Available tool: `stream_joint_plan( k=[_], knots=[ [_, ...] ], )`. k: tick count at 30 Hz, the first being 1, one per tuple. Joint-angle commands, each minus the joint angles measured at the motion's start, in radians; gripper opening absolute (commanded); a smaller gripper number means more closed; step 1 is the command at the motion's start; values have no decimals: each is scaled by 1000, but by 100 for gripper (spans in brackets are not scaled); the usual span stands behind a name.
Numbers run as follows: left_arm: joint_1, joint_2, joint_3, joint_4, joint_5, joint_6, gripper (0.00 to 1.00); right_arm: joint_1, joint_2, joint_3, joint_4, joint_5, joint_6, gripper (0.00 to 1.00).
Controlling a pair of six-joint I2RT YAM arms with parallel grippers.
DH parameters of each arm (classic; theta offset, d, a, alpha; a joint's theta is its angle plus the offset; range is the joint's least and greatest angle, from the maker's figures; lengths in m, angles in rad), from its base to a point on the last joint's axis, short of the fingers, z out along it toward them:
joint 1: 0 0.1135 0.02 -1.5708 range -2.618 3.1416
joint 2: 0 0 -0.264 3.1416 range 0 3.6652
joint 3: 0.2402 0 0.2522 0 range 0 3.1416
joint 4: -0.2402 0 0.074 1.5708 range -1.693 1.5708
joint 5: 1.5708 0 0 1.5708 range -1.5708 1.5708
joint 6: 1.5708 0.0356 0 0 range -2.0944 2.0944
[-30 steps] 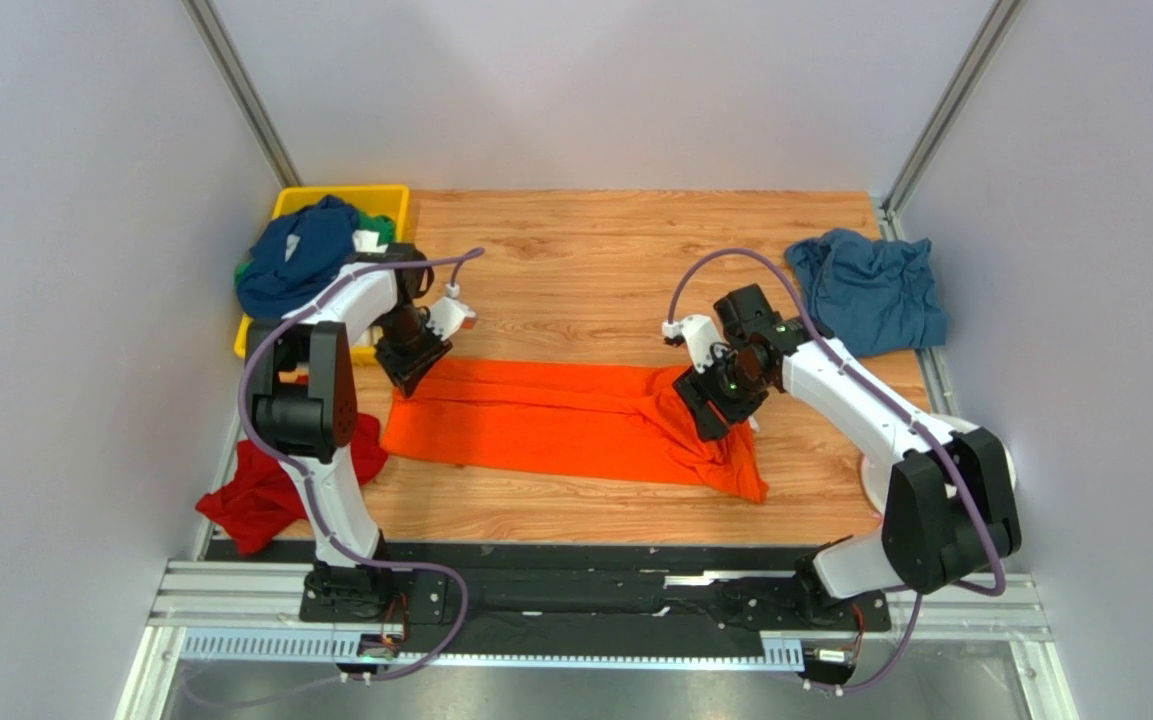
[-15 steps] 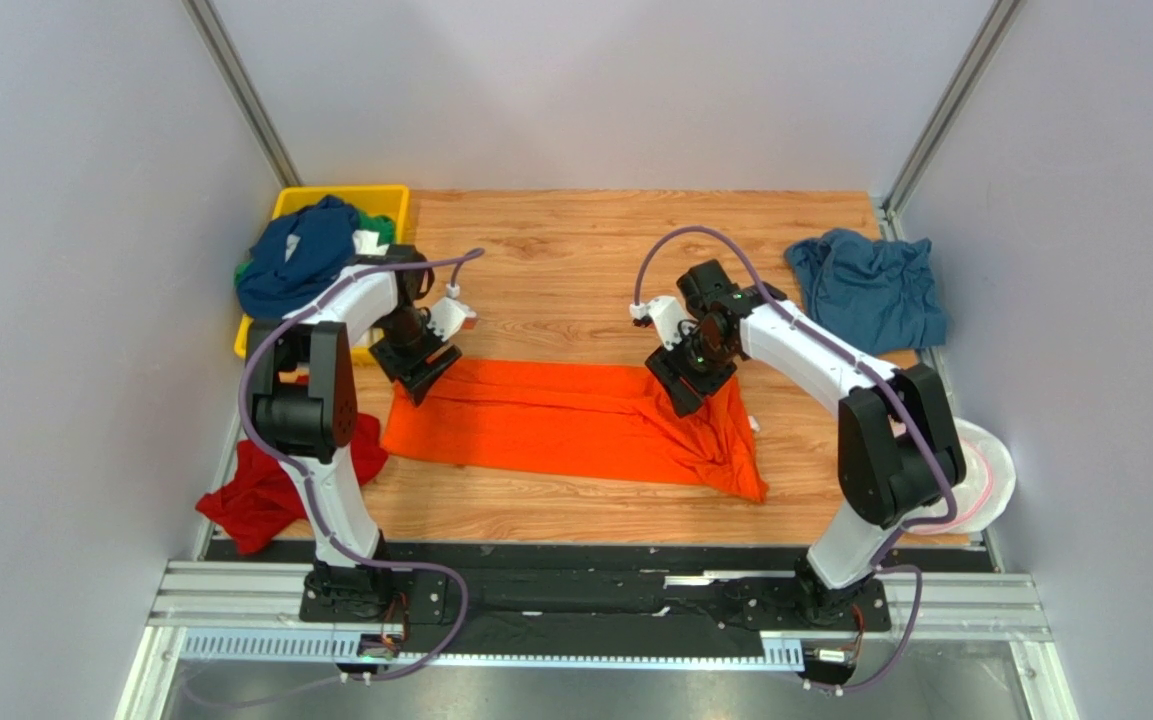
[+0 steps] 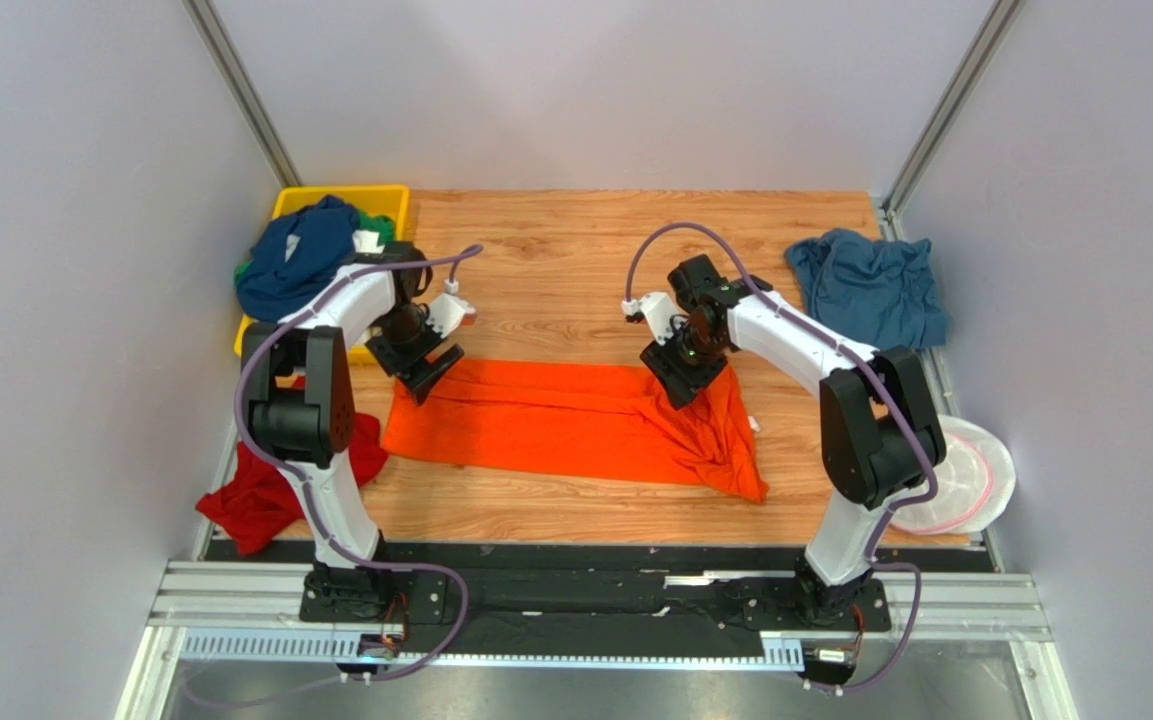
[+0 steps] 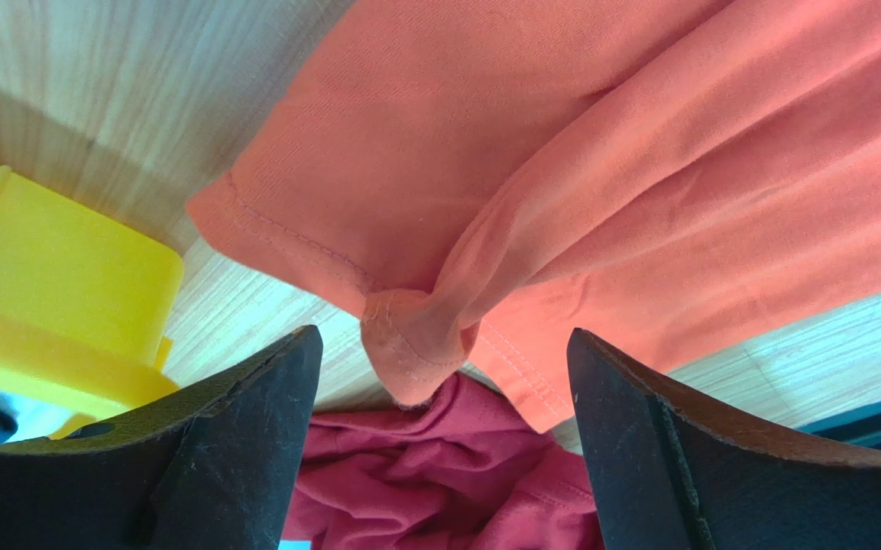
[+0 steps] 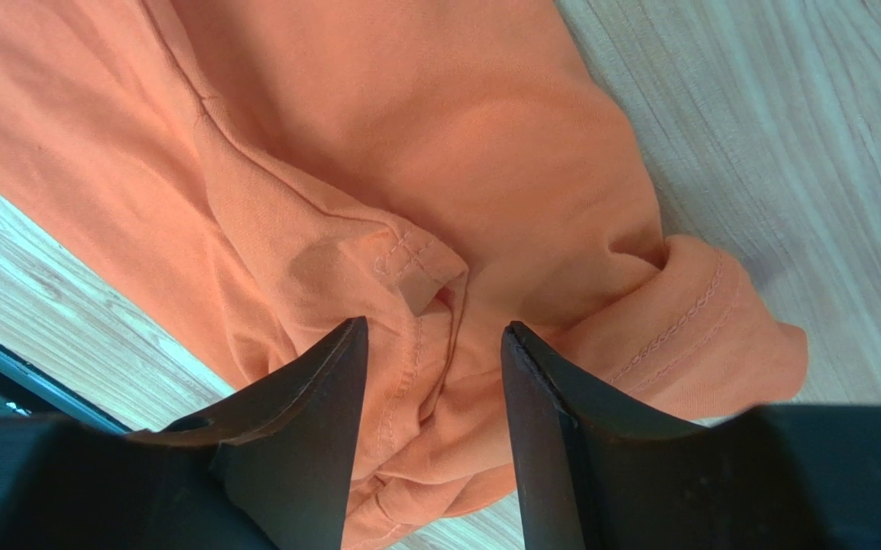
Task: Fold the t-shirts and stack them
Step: Fold the other side of the tshirt into a rectangle
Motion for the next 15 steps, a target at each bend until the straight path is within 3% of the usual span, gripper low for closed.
stream_joint_plan(
  k=[1, 11, 15],
  knots=[
    [-6, -60, 29, -16, 13, 3, 88, 5, 23, 44, 30, -4, -26, 50],
    [-6, -39, 25, -6, -9, 7, 88, 34, 35, 44, 37, -12, -20, 46],
    [-6, -33, 22, -1, -18, 9, 89, 36, 44, 49, 40, -14, -19, 34]
  ],
)
